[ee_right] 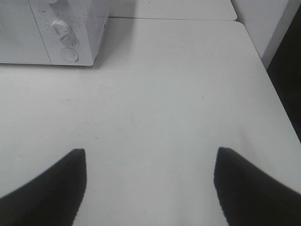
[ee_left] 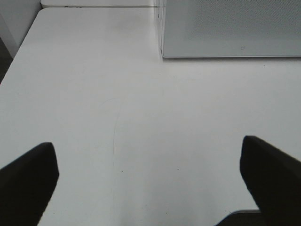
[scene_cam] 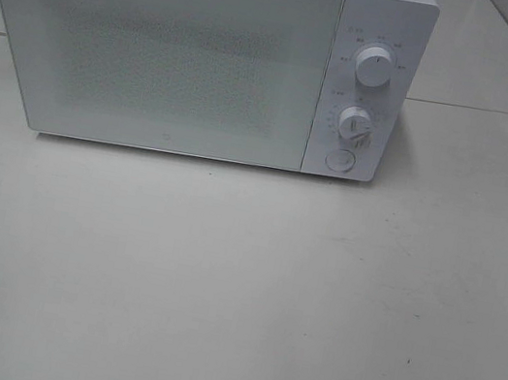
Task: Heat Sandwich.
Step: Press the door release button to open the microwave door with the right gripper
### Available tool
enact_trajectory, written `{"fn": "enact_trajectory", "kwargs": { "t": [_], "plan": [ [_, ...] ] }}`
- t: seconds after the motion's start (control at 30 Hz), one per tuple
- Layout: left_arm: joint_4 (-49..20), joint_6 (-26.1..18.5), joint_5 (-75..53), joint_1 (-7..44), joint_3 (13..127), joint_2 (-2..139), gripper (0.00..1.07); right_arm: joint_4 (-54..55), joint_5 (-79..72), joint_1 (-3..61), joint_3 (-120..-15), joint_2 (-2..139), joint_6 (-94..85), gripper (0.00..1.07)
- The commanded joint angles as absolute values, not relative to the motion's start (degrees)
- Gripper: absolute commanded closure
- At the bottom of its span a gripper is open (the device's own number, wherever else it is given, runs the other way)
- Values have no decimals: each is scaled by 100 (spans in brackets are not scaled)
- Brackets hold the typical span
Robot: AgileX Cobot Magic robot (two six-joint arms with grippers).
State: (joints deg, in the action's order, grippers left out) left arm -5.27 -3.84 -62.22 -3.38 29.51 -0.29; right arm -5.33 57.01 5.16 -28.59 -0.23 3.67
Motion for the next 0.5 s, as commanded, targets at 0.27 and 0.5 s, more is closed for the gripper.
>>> {"fn": "enact_trajectory", "kwargs": {
  "t": [0.27, 0.5],
  "plan": [
    [-556, -372, -6159, -304, 2956, -120, 9, -521, 5460, 481, -2997, -138, 453, 38],
    [-556, -372, -6159, -304, 2956, -120, 9, -521, 5432, 481, -2997, 487, 441, 38]
  ]
}}
